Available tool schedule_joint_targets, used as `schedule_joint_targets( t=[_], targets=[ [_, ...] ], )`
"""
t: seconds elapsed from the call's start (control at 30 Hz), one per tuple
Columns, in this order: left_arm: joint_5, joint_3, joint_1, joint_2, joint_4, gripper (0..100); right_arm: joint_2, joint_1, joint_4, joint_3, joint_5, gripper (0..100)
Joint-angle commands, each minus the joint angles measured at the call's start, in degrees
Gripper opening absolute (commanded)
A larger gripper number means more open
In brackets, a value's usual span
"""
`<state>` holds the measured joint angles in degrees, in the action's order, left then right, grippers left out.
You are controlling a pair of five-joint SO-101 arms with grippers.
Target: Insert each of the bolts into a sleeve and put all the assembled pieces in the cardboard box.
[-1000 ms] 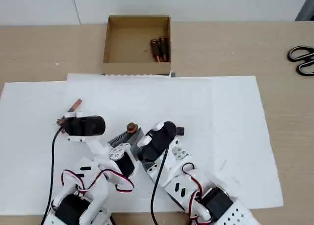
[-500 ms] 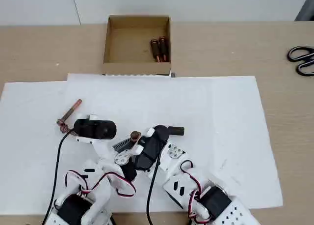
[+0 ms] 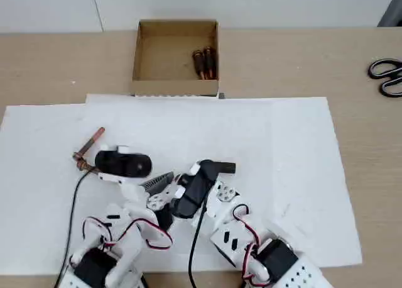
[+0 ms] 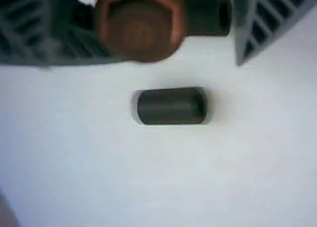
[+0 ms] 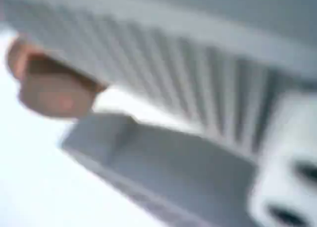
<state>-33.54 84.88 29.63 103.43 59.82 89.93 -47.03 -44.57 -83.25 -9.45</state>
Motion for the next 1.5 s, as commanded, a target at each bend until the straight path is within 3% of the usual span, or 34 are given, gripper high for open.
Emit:
schedule_joint_targets(
  t=[0.0, 0.43, 0.7, 0.8, 0.93, 1.07, 1.2, 1.47],
  targets=[
    [0.6, -2.7, 0.2, 0.3, -0.7, 28, 0.7, -0.4, 2.2, 1.0, -0.6, 0.2],
    [0.6, -9.5, 0.1, 0.2, -0.6, 27, 0.7, -0.4, 2.0, 0.6, -0.6, 0.2],
    [2.0, -9.0, -3.9, 0.3, -0.9, 0, 0.7, -0.4, 2.0, 0.6, -0.6, 0.2],
    [4.7, -6.5, -7.0, 0.3, -0.9, 0, 0.7, 0.2, 2.0, 0.6, -0.6, 0.2],
    [7.6, -1.5, -11.4, 0.3, -1.5, 1, 0.7, 3.7, 2.1, 0.9, -0.4, 0.2],
    [12.3, 3.6, -16.0, 0.3, -7.1, 1, 0.7, 9.5, 2.2, 1.1, 0.3, 0.2],
    [16.8, 8.7, -19.0, 0.3, -13.5, 1, -0.7, 16.4, 1.7, 4.0, 5.9, 0.2],
    [28.0, 11.5, -22.2, 0.0, -16.2, 1, -19.9, 26.1, 2.0, 21.5, 7.3, 0.2]
  ],
)
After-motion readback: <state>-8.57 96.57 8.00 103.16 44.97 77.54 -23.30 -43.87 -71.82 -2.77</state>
